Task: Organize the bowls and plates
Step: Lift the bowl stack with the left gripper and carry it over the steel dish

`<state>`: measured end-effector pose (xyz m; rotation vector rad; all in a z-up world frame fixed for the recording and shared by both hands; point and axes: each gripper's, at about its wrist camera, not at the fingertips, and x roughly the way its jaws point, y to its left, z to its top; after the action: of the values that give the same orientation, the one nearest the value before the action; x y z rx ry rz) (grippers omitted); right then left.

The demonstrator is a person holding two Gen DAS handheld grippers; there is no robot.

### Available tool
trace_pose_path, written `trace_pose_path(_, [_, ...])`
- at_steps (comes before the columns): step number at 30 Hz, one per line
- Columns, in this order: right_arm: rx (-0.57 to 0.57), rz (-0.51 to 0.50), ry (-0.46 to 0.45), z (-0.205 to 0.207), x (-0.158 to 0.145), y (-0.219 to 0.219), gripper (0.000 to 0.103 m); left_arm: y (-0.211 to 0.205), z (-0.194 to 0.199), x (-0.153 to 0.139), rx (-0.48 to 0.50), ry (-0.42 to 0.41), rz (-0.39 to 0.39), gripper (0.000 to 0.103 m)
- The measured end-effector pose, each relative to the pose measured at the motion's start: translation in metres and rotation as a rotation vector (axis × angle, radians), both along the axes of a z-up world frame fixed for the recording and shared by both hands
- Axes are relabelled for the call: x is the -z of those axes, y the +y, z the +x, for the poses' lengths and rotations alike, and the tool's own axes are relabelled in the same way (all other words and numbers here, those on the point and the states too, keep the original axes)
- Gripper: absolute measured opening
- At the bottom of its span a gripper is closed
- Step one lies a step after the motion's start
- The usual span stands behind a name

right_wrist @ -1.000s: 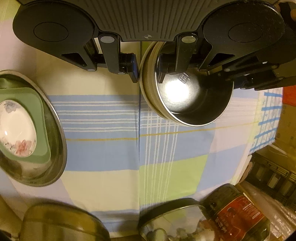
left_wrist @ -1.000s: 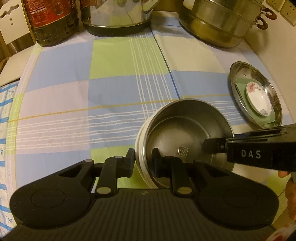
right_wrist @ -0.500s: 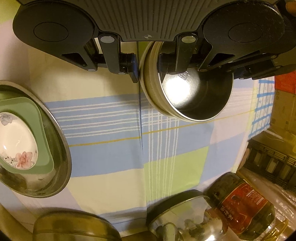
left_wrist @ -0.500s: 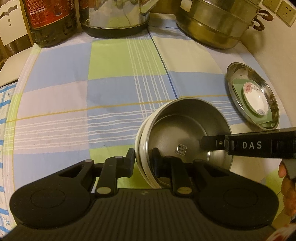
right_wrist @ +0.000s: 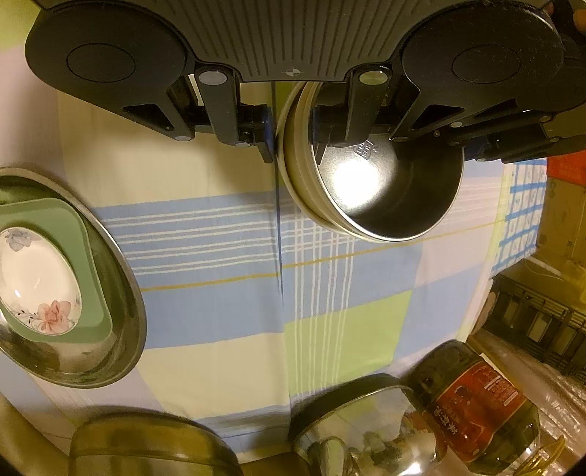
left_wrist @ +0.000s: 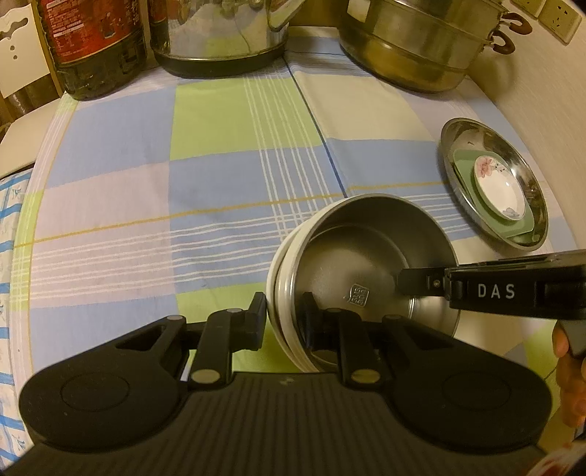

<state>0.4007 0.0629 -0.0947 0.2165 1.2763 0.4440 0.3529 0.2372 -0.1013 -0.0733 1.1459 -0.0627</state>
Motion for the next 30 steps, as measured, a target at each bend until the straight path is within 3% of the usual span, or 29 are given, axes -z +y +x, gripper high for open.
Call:
trace_pose_path(10, [0.031, 0.001, -0.007, 0.002, -0.017, -0.021, 0.019, -0.024, 0.005, -0.017, 0.04, -0.018, 0.003, 0.017])
trace_pose_path(22, [0.1, -0.007, -0.052, 0.014, -0.055, -0.089, 0.019, -0.089, 0.027, -0.051, 0.111, -0.076, -0.01, 0.017])
trace_pose_path(30, [0.164, -0.042, -0.083, 0.029, -0.074, -0.138, 0.019, -0.135, 0.063, -0.065, 0.177, -0.092, -0.05, 0.017])
